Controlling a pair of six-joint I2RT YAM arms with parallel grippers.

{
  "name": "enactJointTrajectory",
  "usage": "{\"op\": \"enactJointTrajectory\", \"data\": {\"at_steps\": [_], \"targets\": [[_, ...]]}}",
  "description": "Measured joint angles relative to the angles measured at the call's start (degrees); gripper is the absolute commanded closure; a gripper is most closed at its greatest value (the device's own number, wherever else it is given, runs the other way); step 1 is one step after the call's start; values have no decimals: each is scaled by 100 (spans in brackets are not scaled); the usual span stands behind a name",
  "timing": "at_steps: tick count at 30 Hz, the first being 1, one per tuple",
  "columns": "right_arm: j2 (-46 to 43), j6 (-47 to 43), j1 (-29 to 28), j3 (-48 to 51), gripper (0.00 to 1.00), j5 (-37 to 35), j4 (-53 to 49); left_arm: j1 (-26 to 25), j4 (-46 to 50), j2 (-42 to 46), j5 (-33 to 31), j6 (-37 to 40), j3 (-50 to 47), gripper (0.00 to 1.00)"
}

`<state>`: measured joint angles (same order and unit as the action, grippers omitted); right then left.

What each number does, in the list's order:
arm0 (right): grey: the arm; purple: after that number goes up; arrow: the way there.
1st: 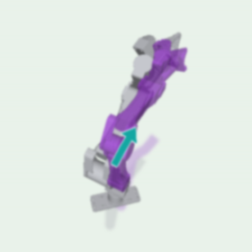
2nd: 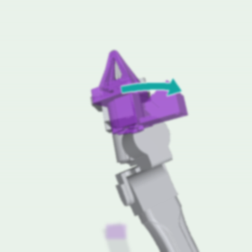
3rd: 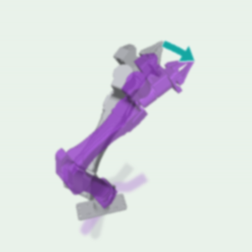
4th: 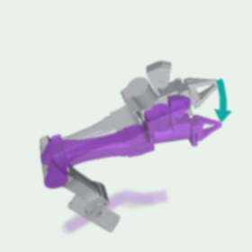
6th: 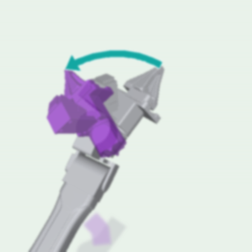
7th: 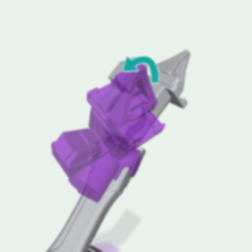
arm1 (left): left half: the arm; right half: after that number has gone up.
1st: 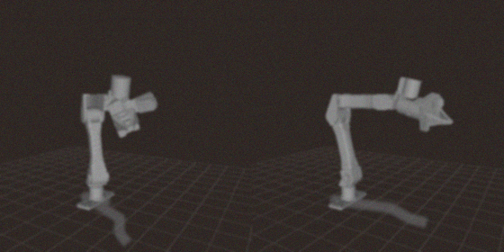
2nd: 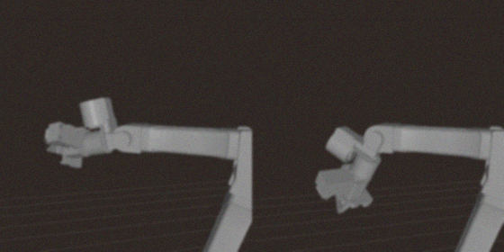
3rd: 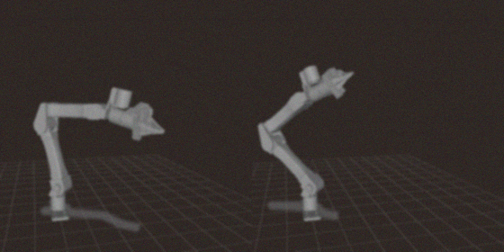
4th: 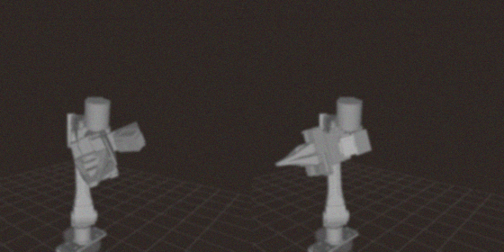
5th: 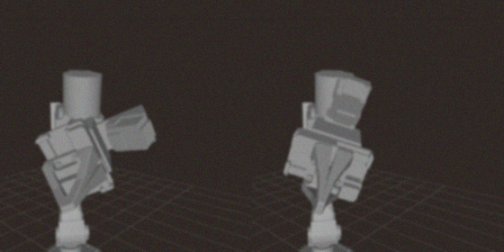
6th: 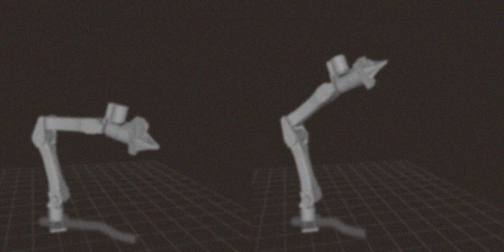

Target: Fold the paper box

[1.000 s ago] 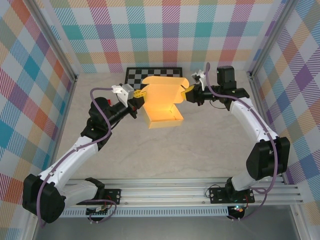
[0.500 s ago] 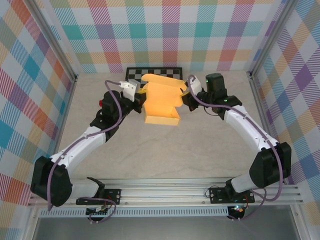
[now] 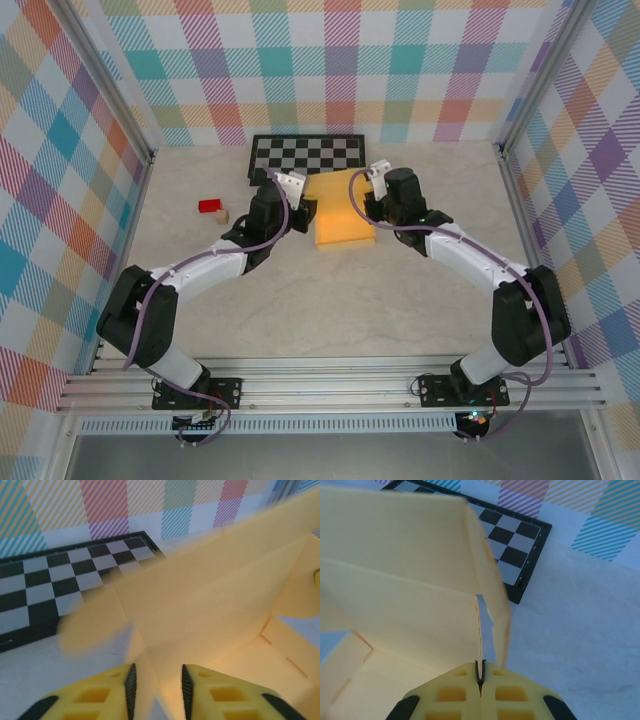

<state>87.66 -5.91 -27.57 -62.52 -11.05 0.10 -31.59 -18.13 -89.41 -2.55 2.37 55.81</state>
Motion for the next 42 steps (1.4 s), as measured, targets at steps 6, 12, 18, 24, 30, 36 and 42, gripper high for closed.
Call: {"op": "enactJointTrajectory", "data": {"at_steps": [6,12,18,24,30,36,42], "targets": [[0,-358,396,79,100,608,254,671,42,417,673,330,-778,58],[0,-673,546,275,100,1198,411,1071,7,890,1388,758,-909,58],[0,-1082,603,415,100,2037,426,1436,225,420,2363,1097,-407,58],[0,-1436,623,758,100,2828,592,1504,431,164,2761,1530,-223,57],[0,-1604,623,1062,100,3158,734,1526,603,-72,3154,1731,-223,57],[7,-1659,623,1113,100,3276,811,1530,704,-264,3189,1851,-223,59],[9,-1768,623,1113,100,3329,811,1552,820,-407,3261,1886,-120,69]]}}
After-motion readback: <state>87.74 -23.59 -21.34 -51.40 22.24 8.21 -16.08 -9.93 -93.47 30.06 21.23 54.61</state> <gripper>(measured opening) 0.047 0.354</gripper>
